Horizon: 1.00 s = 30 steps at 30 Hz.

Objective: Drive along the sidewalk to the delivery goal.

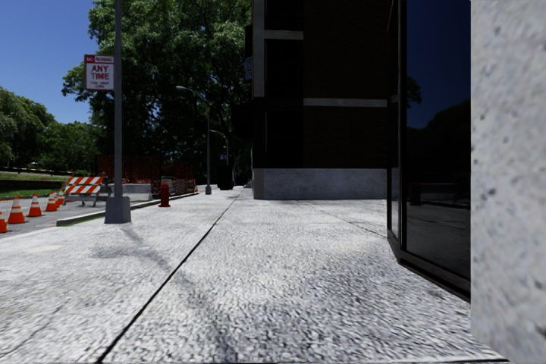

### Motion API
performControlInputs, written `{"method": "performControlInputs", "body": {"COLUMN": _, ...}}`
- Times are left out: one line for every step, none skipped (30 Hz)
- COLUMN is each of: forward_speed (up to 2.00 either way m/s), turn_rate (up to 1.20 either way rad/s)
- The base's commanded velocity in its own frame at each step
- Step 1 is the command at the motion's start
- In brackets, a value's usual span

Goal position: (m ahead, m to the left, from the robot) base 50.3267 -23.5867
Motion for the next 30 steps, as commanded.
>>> {"method": "performControlInputs", "body": {"forward_speed": 2.0, "turn_rate": 0.0}}
{"method": "performControlInputs", "body": {"forward_speed": 2.0, "turn_rate": 0.0}}
{"method": "performControlInputs", "body": {"forward_speed": 2.0, "turn_rate": 0.0}}
{"method": "performControlInputs", "body": {"forward_speed": 2.0, "turn_rate": 0.0}}
{"method": "performControlInputs", "body": {"forward_speed": 2.0, "turn_rate": 0.0}}
{"method": "performControlInputs", "body": {"forward_speed": 2.0, "turn_rate": 0.0}}
{"method": "performControlInputs", "body": {"forward_speed": 2.0, "turn_rate": 0.0}}
{"method": "performControlInputs", "body": {"forward_speed": 2.0, "turn_rate": 0.0}}
{"method": "performControlInputs", "body": {"forward_speed": 2.0, "turn_rate": 0.0}}
{"method": "performControlInputs", "body": {"forward_speed": 2.0, "turn_rate": 0.0}}
{"method": "performControlInputs", "body": {"forward_speed": 2.0, "turn_rate": -0.04}}
{"method": "performControlInputs", "body": {"forward_speed": 2.0, "turn_rate": -0.07}}
{"method": "performControlInputs", "body": {"forward_speed": 2.0, "turn_rate": -0.08}}
{"method": "performControlInputs", "body": {"forward_speed": 2.0, "turn_rate": -0.1}}
{"method": "performControlInputs", "body": {"forward_speed": 2.0, "turn_rate": -0.1}}
{"method": "performControlInputs", "body": {"forward_speed": 2.0, "turn_rate": -0.13}}
{"method": "performControlInputs", "body": {"forward_speed": 2.0, "turn_rate": -0.15}}
{"method": "performControlInputs", "body": {"forward_speed": 2.0, "turn_rate": -0.17}}
{"method": "performControlInputs", "body": {"forward_speed": 2.0, "turn_rate": -0.18}}
{"method": "performControlInputs", "body": {"forward_speed": 2.0, "turn_rate": -0.18}}
{"method": "performControlInputs", "body": {"forward_speed": 2.0, "turn_rate": -0.19}}
{"method": "performControlInputs", "body": {"forward_speed": 2.0, "turn_rate": -0.19}}
{"method": "performControlInputs", "body": {"forward_speed": 2.0, "turn_rate": -0.19}}
{"method": "performControlInputs", "body": {"forward_speed": 2.0, "turn_rate": -0.19}}
{"method": "performControlInputs", "body": {"forward_speed": 2.0, "turn_rate": -0.19}}
{"method": "performControlInputs", "body": {"forward_speed": 2.0, "turn_rate": -0.19}}
{"method": "performControlInputs", "body": {"forward_speed": 2.0, "turn_rate": -0.2}}
{"method": "performControlInputs", "body": {"forward_speed": 2.0, "turn_rate": -0.21}}
{"method": "performControlInputs", "body": {"forward_speed": 2.0, "turn_rate": -0.23}}
{"method": "performControlInputs", "body": {"forward_speed": 2.0, "turn_rate": -0.23}}
